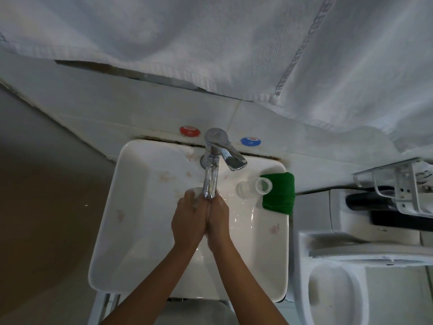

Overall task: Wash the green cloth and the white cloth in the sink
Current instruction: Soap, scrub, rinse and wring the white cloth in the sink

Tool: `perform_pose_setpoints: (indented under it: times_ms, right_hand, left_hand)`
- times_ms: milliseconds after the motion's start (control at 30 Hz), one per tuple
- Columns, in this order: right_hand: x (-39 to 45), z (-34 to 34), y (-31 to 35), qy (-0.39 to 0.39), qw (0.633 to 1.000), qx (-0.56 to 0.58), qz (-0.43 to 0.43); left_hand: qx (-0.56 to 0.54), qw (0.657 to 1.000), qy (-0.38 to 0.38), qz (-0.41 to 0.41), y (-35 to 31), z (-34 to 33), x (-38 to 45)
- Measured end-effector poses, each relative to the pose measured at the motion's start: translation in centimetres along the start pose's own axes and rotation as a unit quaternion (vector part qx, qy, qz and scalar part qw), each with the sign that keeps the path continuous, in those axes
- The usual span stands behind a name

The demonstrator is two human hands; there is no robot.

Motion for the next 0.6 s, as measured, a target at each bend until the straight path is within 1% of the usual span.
perform_pose_setpoints:
  times_ms: [67, 133, 200, 233, 267, 333, 367, 400, 433, 500, 533, 600]
  right_hand:
    - [-0.7, -0.7, 1.5, 0.035, 0.994, -0.080, 0.059]
    - [-0.6, -1.3, 1.4, 0.054, 0.978, -0.179, 0.096]
    - [0.2, -1.1, 0.9, 0.022, 0.942, -0.305, 0.141]
    - [0.4, -1.0, 0.9, -0.001, 0.933, -0.327, 0.150]
    - [0.5, -0.9, 0.8, -0.017, 0.937, -0.315, 0.148]
    - [0.6, -1.1, -0.1, -0.001, 0.959, -0.269, 0.089]
    - [0.6, -1.1, -0.8, 0.000, 0.972, -0.226, 0.071]
    - [0.8, -0.8, -1.1, -0.018, 0.982, -0.177, 0.067]
    - [0.8, -0.4, -1.4, -0.038, 0.994, -0.095, 0.046]
    - [0.6, 0.2, -2.2, -0.079, 0.996, 0.032, 0.019]
    - [0.4, 0.3, -2.3, -0.067, 0.996, 0.062, 0.005]
    - [0.0, 0.6, -1.9, -0.044, 0.997, 0.065, -0.001]
  left_hand:
    - [-0.008, 1.000, -0.014, -0.002, -0.6, 0.4, -0.1]
    - [-0.030, 0.999, -0.032, -0.014, -0.9, 0.8, -0.3]
    - [-0.053, 0.998, -0.038, -0.025, -0.7, 0.8, -0.4]
    - [-0.064, 0.997, -0.039, -0.023, -0.5, 0.6, -0.3]
    - [-0.073, 0.996, -0.041, -0.018, -0.3, 0.6, -0.2]
    - [-0.078, 0.996, -0.043, -0.014, 0.0, 0.3, -0.1]
    - [-0.075, 0.996, -0.050, -0.020, 0.0, 0.3, -0.1]
    - [-0.070, 0.995, -0.059, -0.030, -0.2, 0.4, -0.1]
    - [-0.063, 0.995, -0.070, -0.037, -0.4, 0.6, -0.2]
    - [-0.049, 0.994, -0.084, -0.045, -0.5, 0.9, -0.1]
    - [-0.044, 0.994, -0.086, -0.051, -0.7, 1.1, 0.0]
    - [-0.023, 0.993, -0.086, -0.077, -1.1, 1.3, 0.0]
Point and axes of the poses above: each hand's wrist, its own x-axis towards the middle knuckle, its own z-axis out of the back of the hand, y = z × x, the point moved 8 cm from there along x, towards the middle knuckle, and after that the axes turned 11 degrees about x, right-handed, at the moved point
